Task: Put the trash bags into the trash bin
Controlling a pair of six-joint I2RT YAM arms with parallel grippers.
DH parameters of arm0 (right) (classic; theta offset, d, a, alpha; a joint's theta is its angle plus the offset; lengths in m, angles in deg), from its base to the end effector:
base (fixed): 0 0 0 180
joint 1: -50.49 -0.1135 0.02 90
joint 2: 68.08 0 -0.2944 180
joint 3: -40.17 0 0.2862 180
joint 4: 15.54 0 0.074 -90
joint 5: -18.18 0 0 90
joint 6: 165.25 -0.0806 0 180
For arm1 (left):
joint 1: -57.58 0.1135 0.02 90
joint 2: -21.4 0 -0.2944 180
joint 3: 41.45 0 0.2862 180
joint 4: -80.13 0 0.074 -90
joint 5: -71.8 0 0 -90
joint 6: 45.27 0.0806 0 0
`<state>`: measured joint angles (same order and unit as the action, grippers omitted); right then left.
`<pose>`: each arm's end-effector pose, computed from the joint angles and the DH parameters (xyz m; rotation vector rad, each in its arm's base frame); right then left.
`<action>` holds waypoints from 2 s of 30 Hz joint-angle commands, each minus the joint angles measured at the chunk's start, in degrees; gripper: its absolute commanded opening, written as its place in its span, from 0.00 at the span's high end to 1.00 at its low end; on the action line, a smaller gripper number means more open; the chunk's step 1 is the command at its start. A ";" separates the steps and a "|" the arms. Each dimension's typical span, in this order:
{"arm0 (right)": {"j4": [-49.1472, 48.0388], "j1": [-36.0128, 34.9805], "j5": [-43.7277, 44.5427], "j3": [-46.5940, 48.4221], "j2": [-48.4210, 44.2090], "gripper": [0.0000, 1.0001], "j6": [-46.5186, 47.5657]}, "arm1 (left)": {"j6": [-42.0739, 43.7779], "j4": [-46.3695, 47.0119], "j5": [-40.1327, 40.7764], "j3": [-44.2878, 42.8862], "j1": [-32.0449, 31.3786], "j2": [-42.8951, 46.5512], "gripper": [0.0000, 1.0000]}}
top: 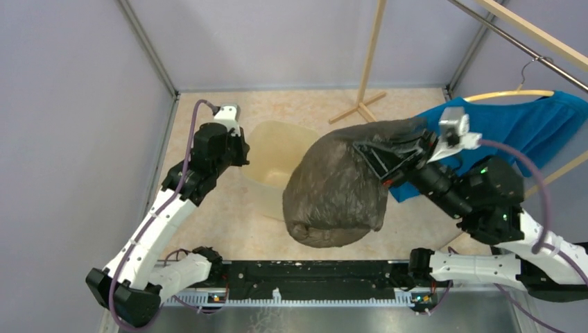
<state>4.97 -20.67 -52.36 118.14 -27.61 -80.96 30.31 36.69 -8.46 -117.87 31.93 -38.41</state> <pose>0.0792 0.1489 0.5226 -0.4545 1.2707 0.9277 0.2611 -0.1103 0.3805 0.0932 2.0400 -0.2663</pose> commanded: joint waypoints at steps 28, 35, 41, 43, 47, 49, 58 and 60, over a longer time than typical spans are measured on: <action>-25.14 0.69 4.82 30.25 35.70 1.00 5.45 | -12.26 10.32 -8.06 9.89 -1.21 9.05 0.99; -24.39 1.80 3.50 25.94 34.36 1.00 4.11 | -12.81 11.44 -6.90 11.13 -1.21 8.40 0.87; -21.94 2.87 8.94 18.08 30.48 1.00 4.57 | -11.60 9.78 -5.46 10.78 -1.24 9.85 0.66; -22.32 3.88 10.92 15.11 28.79 1.00 4.82 | -10.90 9.23 -4.74 10.64 -1.20 10.86 0.58; -21.63 5.49 15.20 11.70 26.40 1.00 4.07 | -9.87 7.98 -2.21 9.71 -1.21 13.01 0.43; -21.42 5.67 15.30 11.10 25.63 1.00 3.83 | -9.64 7.22 -1.11 8.89 -1.16 14.18 0.33; -21.06 5.72 9.19 12.27 27.27 1.00 3.75 | -6.95 2.33 6.59 3.04 -1.25 21.31 0.02; -21.14 5.73 7.47 12.97 28.18 1.00 3.80 | -6.12 2.31 5.45 2.62 -1.25 24.12 0.02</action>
<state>-14.53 -15.34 -40.82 128.78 -0.55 -76.94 21.66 39.69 -5.21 -111.84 30.91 -18.89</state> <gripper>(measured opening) 0.004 0.981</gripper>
